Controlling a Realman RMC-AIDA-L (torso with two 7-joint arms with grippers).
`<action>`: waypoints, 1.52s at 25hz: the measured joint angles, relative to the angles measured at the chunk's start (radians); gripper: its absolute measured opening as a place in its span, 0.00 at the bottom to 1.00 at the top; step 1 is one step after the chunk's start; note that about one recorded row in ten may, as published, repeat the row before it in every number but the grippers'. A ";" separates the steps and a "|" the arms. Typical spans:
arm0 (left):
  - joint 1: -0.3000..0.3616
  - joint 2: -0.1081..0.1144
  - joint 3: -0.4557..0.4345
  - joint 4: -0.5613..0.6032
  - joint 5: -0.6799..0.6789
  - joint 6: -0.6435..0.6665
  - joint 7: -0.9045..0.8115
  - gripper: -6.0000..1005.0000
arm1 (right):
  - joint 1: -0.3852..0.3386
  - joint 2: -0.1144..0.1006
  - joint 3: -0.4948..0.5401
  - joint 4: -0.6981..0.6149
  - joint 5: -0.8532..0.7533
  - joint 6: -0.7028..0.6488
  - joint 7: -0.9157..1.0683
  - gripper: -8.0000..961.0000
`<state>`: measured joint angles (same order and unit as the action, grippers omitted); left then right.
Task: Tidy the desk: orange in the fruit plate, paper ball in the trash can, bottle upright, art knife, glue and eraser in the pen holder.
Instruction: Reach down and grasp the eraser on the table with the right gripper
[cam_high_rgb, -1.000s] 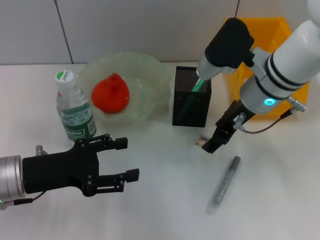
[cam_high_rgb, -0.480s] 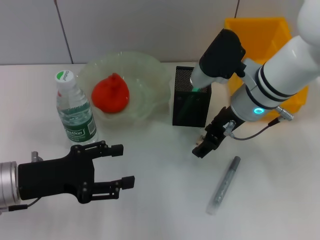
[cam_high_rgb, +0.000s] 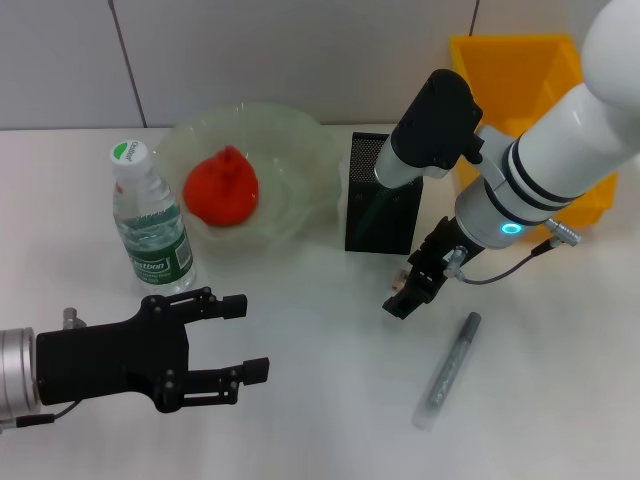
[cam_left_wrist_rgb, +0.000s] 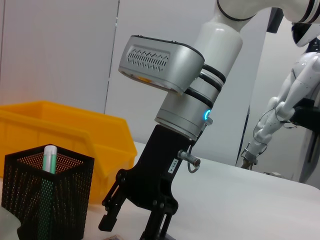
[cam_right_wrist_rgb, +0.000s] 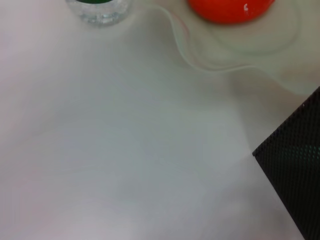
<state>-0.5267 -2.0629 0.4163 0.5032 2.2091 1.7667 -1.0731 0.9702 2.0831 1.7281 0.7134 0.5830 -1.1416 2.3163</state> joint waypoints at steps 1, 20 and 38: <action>0.001 0.000 0.000 0.000 0.000 0.000 -0.001 0.81 | 0.001 0.000 0.000 -0.003 0.000 0.003 0.000 0.71; 0.004 0.000 -0.001 0.000 -0.008 -0.004 -0.007 0.81 | 0.008 -0.002 0.007 -0.046 0.000 0.057 0.001 0.62; 0.008 0.000 -0.001 0.000 -0.008 0.003 -0.016 0.81 | -0.006 -0.002 0.005 -0.061 0.000 0.086 -0.005 0.47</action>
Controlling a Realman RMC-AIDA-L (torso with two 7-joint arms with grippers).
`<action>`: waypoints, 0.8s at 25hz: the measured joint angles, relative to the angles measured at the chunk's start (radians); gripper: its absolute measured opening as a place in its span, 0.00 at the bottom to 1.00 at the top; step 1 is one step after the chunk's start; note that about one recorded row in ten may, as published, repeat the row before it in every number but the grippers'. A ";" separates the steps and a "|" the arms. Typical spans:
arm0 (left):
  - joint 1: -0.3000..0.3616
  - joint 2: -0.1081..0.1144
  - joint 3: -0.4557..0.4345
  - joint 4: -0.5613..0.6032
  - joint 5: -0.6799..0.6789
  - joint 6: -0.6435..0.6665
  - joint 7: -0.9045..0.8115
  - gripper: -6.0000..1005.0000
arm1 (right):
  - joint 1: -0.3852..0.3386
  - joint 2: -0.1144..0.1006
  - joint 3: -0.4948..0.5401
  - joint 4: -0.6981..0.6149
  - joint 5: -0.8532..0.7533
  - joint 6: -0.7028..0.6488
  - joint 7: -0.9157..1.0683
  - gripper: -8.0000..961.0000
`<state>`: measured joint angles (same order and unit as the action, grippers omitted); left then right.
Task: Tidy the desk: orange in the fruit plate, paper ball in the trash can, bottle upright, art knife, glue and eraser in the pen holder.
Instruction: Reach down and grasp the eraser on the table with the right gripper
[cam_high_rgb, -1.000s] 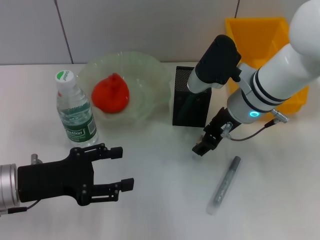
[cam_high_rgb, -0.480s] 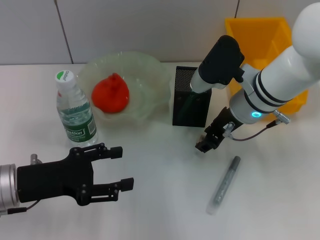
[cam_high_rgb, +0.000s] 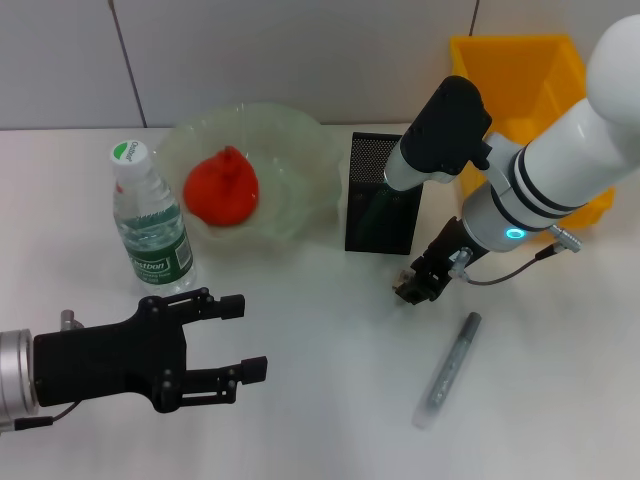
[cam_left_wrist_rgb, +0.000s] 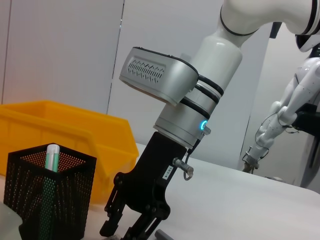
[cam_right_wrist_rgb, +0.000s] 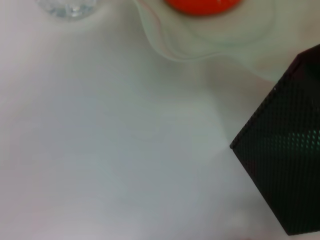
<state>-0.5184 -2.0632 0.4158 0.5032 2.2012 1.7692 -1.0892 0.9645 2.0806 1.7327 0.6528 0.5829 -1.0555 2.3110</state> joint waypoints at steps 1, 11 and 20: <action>0.000 0.000 0.000 0.000 0.000 0.000 0.000 0.81 | 0.000 0.000 0.000 0.000 0.000 0.000 0.000 0.46; 0.000 0.000 0.000 0.000 0.000 0.000 0.000 0.81 | -0.001 0.001 -0.002 0.001 0.000 0.002 -0.003 0.43; -0.003 0.000 0.000 0.002 0.000 0.000 0.000 0.81 | -0.001 0.001 -0.005 0.001 0.000 0.011 -0.004 0.34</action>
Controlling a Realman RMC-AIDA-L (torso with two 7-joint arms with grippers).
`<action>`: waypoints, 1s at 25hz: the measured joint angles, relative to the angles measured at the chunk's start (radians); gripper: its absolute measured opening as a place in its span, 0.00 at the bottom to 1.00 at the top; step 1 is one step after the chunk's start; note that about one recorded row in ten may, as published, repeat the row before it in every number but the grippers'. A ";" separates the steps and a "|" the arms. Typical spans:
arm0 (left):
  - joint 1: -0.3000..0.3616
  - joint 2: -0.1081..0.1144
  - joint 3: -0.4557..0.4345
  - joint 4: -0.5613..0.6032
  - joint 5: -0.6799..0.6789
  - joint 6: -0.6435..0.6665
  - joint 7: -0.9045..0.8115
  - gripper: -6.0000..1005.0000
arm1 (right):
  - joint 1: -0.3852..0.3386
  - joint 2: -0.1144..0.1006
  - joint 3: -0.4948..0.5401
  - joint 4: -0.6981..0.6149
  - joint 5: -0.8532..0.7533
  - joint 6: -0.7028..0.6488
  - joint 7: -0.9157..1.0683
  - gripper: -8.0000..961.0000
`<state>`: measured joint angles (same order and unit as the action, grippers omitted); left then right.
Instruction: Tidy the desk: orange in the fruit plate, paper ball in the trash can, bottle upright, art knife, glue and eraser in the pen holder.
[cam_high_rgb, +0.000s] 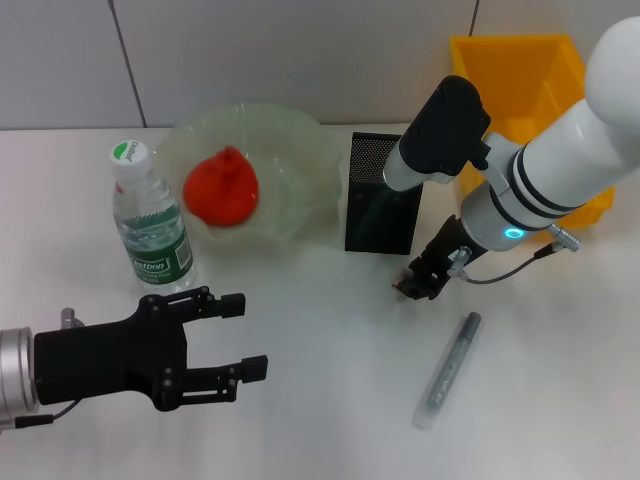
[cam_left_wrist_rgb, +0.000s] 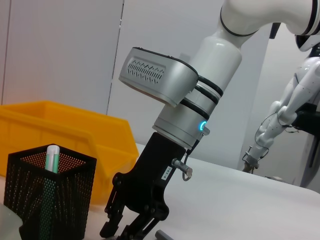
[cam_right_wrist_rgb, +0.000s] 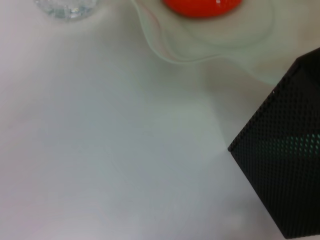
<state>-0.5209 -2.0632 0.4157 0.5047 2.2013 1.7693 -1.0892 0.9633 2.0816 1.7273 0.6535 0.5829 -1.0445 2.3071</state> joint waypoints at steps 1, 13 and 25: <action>-0.001 0.000 0.000 0.000 0.000 0.000 0.000 0.81 | 0.000 0.000 0.000 0.000 0.000 0.000 0.000 0.33; -0.005 0.001 0.000 0.014 0.000 -0.001 -0.010 0.81 | 0.000 0.001 -0.002 0.004 0.000 -0.005 0.000 0.28; -0.004 0.002 0.000 0.020 0.005 -0.005 -0.011 0.81 | -0.098 0.001 0.001 0.276 0.075 -0.172 0.007 0.27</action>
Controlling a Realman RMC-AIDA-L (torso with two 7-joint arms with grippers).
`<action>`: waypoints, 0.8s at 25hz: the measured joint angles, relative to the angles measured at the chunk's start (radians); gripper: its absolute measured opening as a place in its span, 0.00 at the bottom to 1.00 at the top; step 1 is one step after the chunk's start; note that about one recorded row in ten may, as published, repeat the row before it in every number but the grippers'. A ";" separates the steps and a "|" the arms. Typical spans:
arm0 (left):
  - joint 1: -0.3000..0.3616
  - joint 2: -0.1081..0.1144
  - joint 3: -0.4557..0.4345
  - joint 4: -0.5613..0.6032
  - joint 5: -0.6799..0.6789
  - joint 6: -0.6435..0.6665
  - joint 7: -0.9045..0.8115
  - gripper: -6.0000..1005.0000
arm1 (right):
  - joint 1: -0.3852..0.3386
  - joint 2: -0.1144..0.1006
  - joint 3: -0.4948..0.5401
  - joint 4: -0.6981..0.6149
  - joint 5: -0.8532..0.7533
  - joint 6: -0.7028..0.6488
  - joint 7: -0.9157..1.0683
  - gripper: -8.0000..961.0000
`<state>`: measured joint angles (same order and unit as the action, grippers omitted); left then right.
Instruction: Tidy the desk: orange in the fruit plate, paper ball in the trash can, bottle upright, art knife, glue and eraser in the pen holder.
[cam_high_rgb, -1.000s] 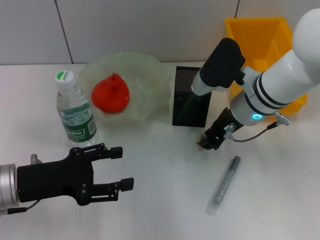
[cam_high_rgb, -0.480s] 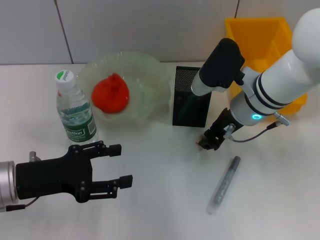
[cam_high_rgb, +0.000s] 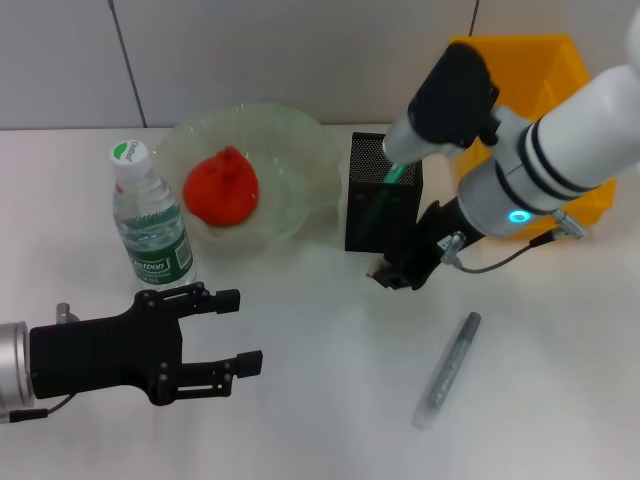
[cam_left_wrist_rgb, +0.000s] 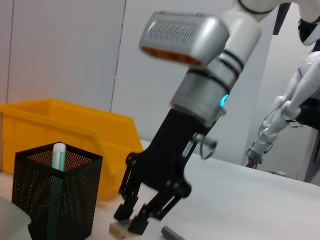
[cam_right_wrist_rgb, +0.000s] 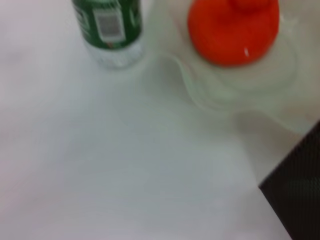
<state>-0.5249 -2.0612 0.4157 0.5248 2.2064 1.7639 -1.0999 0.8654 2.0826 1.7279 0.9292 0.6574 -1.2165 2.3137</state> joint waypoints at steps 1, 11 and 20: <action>0.002 0.000 0.000 0.004 0.000 0.000 0.000 0.81 | -0.030 -0.003 0.005 0.083 0.032 -0.040 0.000 0.27; 0.003 0.001 0.000 0.004 -0.001 0.003 -0.002 0.81 | -0.100 -0.005 0.061 0.381 0.033 -0.109 0.025 0.26; 0.003 -0.001 0.000 0.004 -0.004 0.003 -0.009 0.81 | -0.058 -0.006 0.200 0.383 -0.070 -0.098 0.030 0.28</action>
<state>-0.5215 -2.0624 0.4157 0.5292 2.2024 1.7672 -1.1090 0.8070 2.0769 1.9275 1.3123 0.5878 -1.3148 2.3441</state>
